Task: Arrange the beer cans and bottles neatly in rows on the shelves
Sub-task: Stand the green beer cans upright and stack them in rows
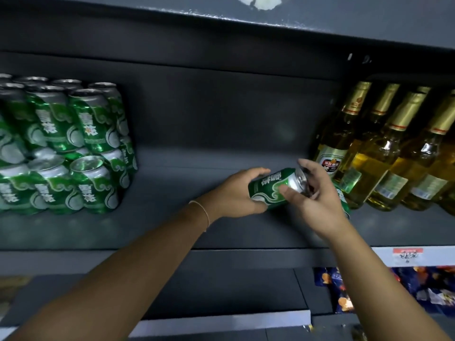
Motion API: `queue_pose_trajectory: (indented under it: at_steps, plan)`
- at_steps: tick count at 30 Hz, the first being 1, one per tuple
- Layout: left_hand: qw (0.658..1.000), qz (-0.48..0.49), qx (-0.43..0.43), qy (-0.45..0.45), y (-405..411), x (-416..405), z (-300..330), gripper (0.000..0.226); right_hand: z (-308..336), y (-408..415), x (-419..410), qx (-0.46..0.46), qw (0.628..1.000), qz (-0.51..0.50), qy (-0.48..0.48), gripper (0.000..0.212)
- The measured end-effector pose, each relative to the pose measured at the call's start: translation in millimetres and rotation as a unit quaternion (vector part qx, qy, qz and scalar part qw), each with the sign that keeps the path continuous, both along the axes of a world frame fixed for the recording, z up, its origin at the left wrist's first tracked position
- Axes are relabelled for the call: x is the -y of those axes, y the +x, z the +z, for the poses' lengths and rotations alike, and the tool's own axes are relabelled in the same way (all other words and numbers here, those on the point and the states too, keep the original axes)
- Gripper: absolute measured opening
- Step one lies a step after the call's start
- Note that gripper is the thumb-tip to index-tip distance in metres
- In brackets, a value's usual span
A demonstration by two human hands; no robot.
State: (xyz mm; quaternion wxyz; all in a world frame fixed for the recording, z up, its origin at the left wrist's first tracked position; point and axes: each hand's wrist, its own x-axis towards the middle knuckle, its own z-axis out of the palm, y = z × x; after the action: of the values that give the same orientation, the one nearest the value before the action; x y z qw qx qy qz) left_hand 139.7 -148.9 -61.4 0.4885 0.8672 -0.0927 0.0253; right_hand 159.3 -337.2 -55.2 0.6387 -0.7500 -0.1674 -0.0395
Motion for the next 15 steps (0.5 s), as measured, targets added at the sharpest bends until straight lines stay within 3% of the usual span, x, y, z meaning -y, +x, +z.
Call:
queue_pose_trajectory:
  at_steps: [7, 12, 15]
  plan:
    - [0.996, -0.058, -0.045, -0.043, -24.5, -35.6, 19.2, 0.068, 17.5, -8.1, -26.1, 0.019, 0.987, 0.144, 0.065, 0.065]
    - [0.997, -0.017, -0.030, -0.073, -48.2, -63.5, 28.7, 0.061, 31.6, -12.0, -59.6, -0.001, 0.971, 0.217, 0.096, 0.097]
    - [0.994, 0.039, -0.008, -0.103, -61.6, -81.0, 34.4, 0.068, 42.1, -15.1, -86.9, 0.004, 0.969, 0.219, 0.113, 0.095]
